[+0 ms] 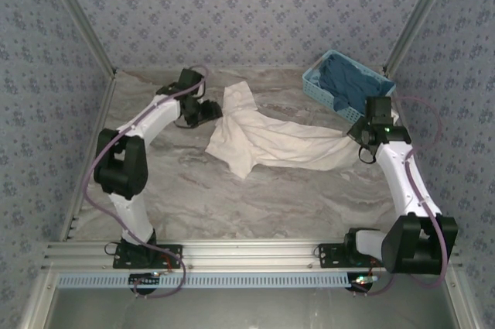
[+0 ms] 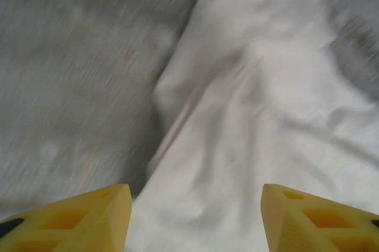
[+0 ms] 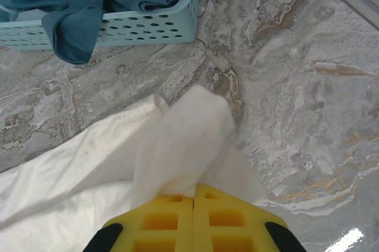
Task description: Fold and stack the t-shirts
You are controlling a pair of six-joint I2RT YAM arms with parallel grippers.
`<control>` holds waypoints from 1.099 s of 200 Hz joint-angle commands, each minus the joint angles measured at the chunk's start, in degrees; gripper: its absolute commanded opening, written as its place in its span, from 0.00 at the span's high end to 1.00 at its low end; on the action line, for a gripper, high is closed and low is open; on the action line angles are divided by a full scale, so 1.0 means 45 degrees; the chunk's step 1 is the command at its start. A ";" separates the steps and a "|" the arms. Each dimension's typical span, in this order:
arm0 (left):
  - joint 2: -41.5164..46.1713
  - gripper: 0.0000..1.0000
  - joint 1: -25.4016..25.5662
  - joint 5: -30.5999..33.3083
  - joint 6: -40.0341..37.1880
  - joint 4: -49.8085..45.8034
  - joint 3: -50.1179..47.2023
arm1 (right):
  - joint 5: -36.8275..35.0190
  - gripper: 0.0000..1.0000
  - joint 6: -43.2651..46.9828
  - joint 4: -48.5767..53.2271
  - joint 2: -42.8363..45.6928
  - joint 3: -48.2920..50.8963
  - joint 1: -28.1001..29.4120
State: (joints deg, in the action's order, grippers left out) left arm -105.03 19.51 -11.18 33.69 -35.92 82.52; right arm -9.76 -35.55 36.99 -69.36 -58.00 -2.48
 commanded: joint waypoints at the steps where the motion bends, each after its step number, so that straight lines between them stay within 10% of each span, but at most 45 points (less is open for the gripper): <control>1: 0.2171 0.42 -0.0054 0.0041 -0.0216 -0.0319 -0.2374 | 0.0273 1.00 -0.0378 0.0268 0.0622 0.0407 0.0101; 115: -0.0892 0.45 0.0806 -0.0969 0.1545 0.0580 -0.2461 | 0.0351 1.00 -0.0600 0.0700 0.1465 0.0916 0.0602; 135: -0.1715 0.57 0.0999 -0.0250 0.1568 0.0106 -0.1560 | 0.0445 1.00 -0.0596 0.0695 0.1507 0.0887 0.0648; 165: -0.1371 1.00 0.0892 0.1217 0.1937 -0.0116 -0.0556 | 0.1095 1.00 -0.0350 0.0282 0.1479 0.0733 0.0688; 220: 0.3520 1.00 -0.0683 0.2278 0.2878 0.0706 -0.0340 | 0.3459 1.00 0.0525 -0.1464 0.0726 -0.1608 0.0892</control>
State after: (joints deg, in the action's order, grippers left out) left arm -101.89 20.27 -4.80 44.05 -35.31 78.83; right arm 0.08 -35.66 35.83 -64.79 -57.93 0.58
